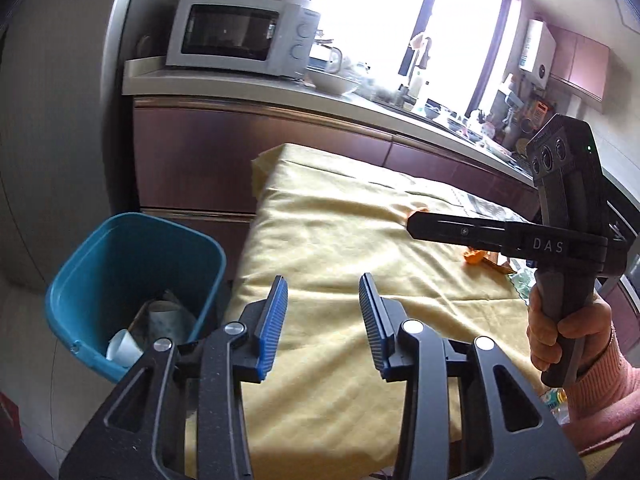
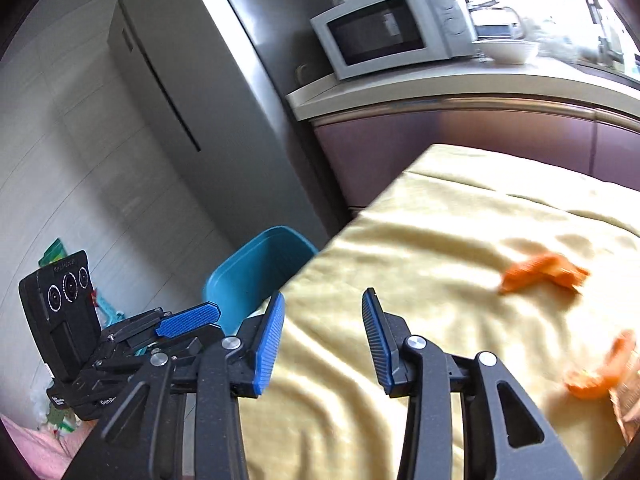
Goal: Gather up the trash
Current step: 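Move both open tools back to the orange peels and copper wrapper, then close the left tool on an orange peel while the right tool grasps the copper wrapper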
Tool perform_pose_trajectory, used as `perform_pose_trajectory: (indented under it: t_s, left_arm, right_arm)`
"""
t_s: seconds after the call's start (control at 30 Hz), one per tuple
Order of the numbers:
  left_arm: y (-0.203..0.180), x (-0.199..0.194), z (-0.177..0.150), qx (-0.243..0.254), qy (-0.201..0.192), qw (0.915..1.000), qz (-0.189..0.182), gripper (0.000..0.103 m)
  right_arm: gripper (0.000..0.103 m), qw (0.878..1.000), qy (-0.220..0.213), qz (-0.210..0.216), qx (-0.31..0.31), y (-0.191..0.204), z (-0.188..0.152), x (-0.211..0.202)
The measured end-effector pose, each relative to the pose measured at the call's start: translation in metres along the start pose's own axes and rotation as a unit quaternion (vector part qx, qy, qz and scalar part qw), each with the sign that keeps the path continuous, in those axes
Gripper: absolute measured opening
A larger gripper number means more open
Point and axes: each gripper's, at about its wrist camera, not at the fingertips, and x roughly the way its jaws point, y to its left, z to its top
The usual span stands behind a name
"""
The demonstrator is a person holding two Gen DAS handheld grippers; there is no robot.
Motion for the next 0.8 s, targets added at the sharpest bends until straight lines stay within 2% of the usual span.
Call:
perform_pose_trajectory:
  t_s: [0.23, 0.5, 0.7, 0.8]
  left_arm:
    - [-0.066, 0.032, -0.001, 0.053, 0.027, 0.9968, -0.053, 0.037]
    - [-0.128, 0.077, 0.01, 0.098, 0.056, 0.9881, -0.104, 0.039]
    - [-0.166, 0.113, 0.018, 0.119, 0.076, 0.982, -0.125, 0.04]
    - [-0.181, 0.132, 0.019, 0.125, 0.09, 0.98, -0.126, 0.04]
  right_arm:
    - [0.039, 0.996, -0.033, -0.075, 0.043, -0.05, -0.031, -0.063]
    - [0.04, 0.98, -0.071, -0.157, 0.103, -0.121, -0.049, -0.121]
    - [0.046, 0.969, -0.075, -0.195, 0.131, -0.162, -0.052, -0.134]
    - [0.05, 0.968, -0.064, -0.192, 0.145, -0.178, -0.052, -0.131]
